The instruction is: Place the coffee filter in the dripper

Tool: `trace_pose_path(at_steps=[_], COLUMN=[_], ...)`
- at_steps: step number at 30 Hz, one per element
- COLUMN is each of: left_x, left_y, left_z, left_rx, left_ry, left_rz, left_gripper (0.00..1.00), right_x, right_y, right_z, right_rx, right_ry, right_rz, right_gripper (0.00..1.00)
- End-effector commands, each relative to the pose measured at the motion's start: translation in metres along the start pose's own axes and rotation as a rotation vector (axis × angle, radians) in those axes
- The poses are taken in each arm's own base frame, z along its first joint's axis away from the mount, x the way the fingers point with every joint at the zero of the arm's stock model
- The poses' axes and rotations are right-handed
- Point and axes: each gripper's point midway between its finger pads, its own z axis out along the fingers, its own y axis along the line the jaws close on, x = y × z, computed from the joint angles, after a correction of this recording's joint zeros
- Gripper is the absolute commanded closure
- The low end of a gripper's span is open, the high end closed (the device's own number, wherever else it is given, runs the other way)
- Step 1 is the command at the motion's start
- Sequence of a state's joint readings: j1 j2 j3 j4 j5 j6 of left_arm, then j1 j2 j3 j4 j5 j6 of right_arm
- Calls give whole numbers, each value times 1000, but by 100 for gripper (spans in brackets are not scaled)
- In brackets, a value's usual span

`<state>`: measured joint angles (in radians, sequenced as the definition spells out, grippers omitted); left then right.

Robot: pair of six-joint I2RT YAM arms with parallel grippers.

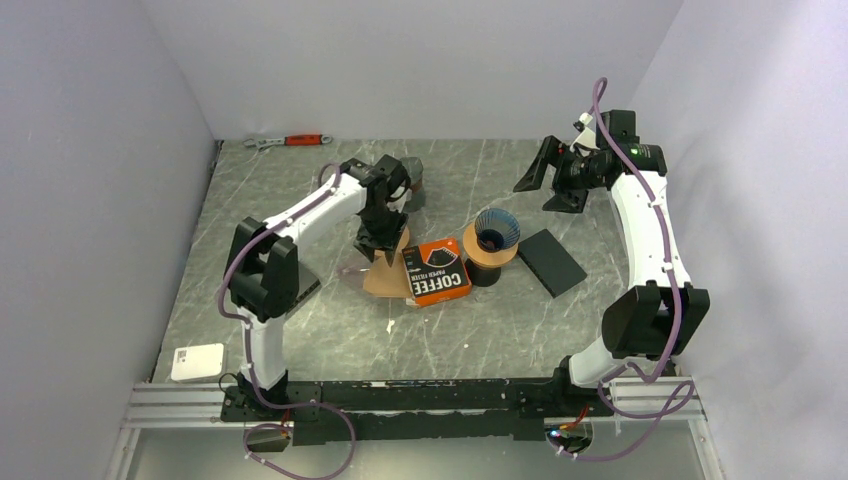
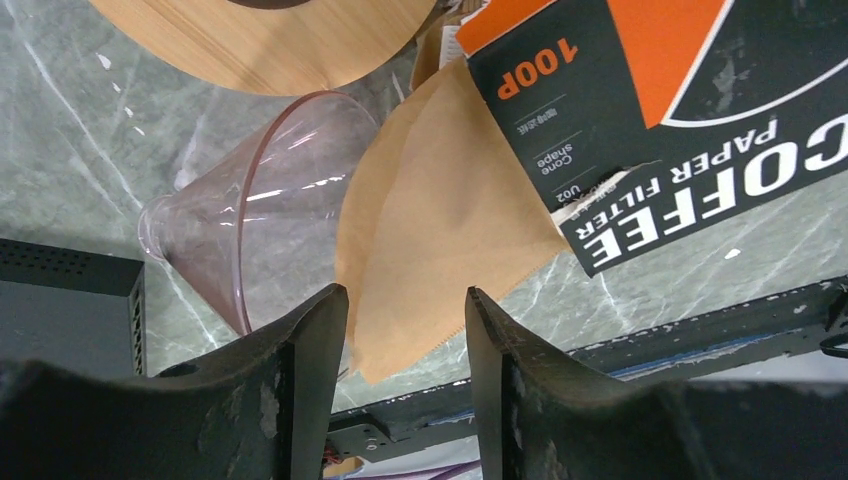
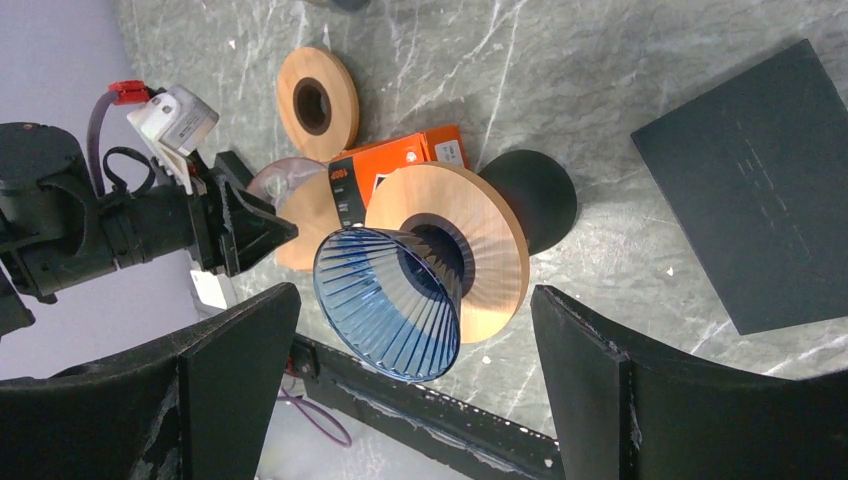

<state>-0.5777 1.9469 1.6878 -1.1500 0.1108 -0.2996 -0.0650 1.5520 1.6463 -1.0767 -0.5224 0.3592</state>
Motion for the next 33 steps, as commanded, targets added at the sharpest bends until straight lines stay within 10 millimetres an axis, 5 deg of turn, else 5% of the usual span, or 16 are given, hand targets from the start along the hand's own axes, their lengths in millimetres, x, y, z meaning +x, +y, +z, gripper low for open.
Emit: trace_pose_path(at_steps=[1, 13, 15, 19, 20, 33], left_x=[2, 11, 10, 8, 8, -6], left_y=[10, 4, 0, -11, -12, 20], left_z=[0, 21, 21, 19, 18, -45], left_rx=[-68, -51, -32, 24, 31, -172], left_ry=[5, 84, 82, 75, 72, -82], left_rz=[34, 60, 61, 52, 49, 53], left_gripper=[46, 47, 55, 97, 100, 100], right_x=[-2, -4, -5, -6, -7, -7], right_y=[3, 3, 2, 3, 2, 4], right_z=[-6, -3, -3, -4, -3, -5], right_rx=[-10, -10, -10, -9, -6, -6], right_ry=[-24, -17, -18, -23, -22, -27], right_rz=[-10, -10, -8, -11, -10, -13], right_gripper=[9, 9, 9, 9, 9, 9])
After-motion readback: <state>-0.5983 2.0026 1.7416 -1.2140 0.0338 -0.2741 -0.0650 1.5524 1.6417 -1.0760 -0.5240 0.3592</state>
